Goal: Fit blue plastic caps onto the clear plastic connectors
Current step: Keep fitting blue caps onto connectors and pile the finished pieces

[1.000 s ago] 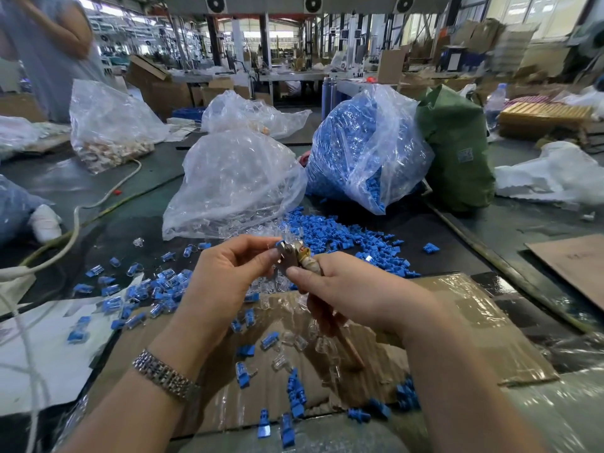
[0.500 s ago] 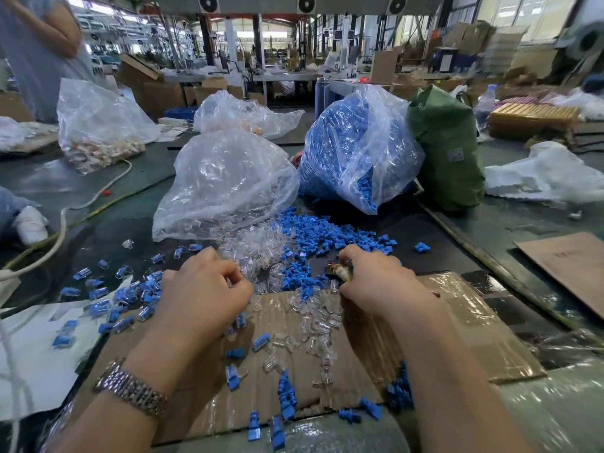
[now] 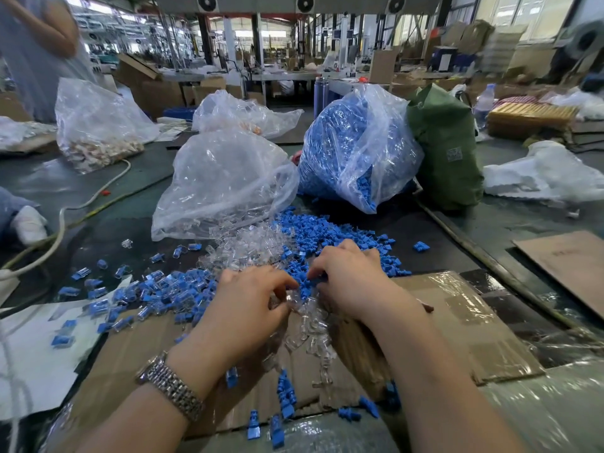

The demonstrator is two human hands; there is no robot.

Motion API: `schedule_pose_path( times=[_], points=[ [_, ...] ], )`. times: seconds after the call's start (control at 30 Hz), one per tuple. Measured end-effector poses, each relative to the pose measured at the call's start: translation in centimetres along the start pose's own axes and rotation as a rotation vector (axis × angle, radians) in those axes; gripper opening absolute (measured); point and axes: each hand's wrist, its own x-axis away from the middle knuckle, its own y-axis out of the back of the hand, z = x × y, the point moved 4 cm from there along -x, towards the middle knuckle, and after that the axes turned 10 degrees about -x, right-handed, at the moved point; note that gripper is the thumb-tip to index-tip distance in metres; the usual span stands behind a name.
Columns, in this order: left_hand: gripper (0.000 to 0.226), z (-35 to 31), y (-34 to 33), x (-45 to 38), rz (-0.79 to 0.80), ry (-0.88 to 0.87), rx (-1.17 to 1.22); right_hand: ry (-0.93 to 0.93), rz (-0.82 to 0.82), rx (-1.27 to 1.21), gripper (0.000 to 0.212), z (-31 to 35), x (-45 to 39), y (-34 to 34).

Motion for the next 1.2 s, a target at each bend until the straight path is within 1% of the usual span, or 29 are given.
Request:
schedule_pose_path(
  times=[0.07, 0.2, 0.27, 0.33, 0.4, 0.47, 0.63, 0.67, 0.77, 0.83, 0.87, 0.97, 1.03, 1.1, 1.2],
  points=[
    [0.023, 0.1, 0.1, 0.0, -0.022, -0.005, 0.046, 0.007, -0.008, 0.03, 0.031, 0.1, -0.1, -0.2],
    [0.028, 0.3, 0.3, 0.1, -0.06, -0.014, 0.133, 0.017, -0.09, 0.033, 0.02, 0.1, -0.2, 0.0],
    [0.032, 0.6, 0.6, 0.1, -0.108, 0.0, 0.226, 0.012, -0.116, 0.037, 0.015, 0.0, -0.2, 0.2],
    [0.032, 1.1, 0.8, 0.1, -0.135, 0.034, 0.347, -0.006, -0.086, 0.036, 0.017, -0.2, -0.3, 0.1],
    [0.029, 1.5, 0.8, 0.1, -0.128, 0.073, 0.421, -0.014, -0.063, 0.033, 0.02, -0.3, -0.3, 0.0],
    [0.025, 1.7, 0.8, 0.1, -0.096, 0.113, 0.462, -0.012, -0.075, 0.032, 0.018, -0.3, -0.3, -0.1],
    [0.012, 1.6, 1.0, 0.2, -0.062, 0.148, 0.484, 0.003, -0.121, 0.0, 0.007, -0.3, -0.2, 0.4],
    [0.01, 1.5, 1.1, 0.2, -0.067, 0.145, 0.48, 0.003, -0.136, -0.024, 0.006, -0.3, -0.1, 0.7],
    [0.007, 1.6, 1.4, 0.2, -0.095, 0.158, 0.501, 0.015, -0.178, -0.188, 0.015, -0.3, 0.2, 1.4],
    [0.005, 2.0, 1.4, 0.3, -0.07, 0.207, 0.632, 0.043, -0.215, -0.373, 0.018, -0.3, 0.5, 1.7],
    [0.005, 2.2, 1.4, 0.3, -0.041, 0.244, 0.742, 0.057, -0.225, -0.445, 0.017, -0.3, 0.6, 1.8],
    [0.016, 2.4, 1.3, 0.5, 0.05, 0.346, 1.195, 0.118, -0.198, -0.625, 0.016, 0.1, 0.8, 1.7],
    [0.024, 2.4, 1.3, 0.5, 0.09, 0.369, 1.426, 0.176, -0.191, -0.745, 0.015, 0.5, 0.9, 1.9],
    [0.023, 2.4, 1.4, 0.6, 0.105, 0.379, 1.542, 0.238, -0.208, -0.833, 0.015, 0.9, 1.1, 2.3],
    [0.017, 2.4, 1.4, 0.6, 0.129, 0.397, 1.636, 0.316, -0.21, -0.906, 0.013, 1.4, 1.5, 2.7]
  ],
)
